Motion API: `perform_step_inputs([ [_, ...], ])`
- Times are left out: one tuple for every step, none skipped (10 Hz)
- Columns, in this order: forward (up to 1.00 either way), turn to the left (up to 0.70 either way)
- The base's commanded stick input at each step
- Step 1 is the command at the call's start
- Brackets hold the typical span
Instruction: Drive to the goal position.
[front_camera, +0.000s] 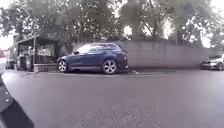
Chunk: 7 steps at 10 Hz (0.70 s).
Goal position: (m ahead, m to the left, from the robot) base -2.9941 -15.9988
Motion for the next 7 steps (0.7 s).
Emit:
perform_step_inputs([
  [0.45,-0.27],
  [0.45,-0.27],
  [0.45,-0.27],
  [0.45,-0.27],
  [0.45,-0.27],
  [0.45,-0.27],
  [0.45,-0.27],
])
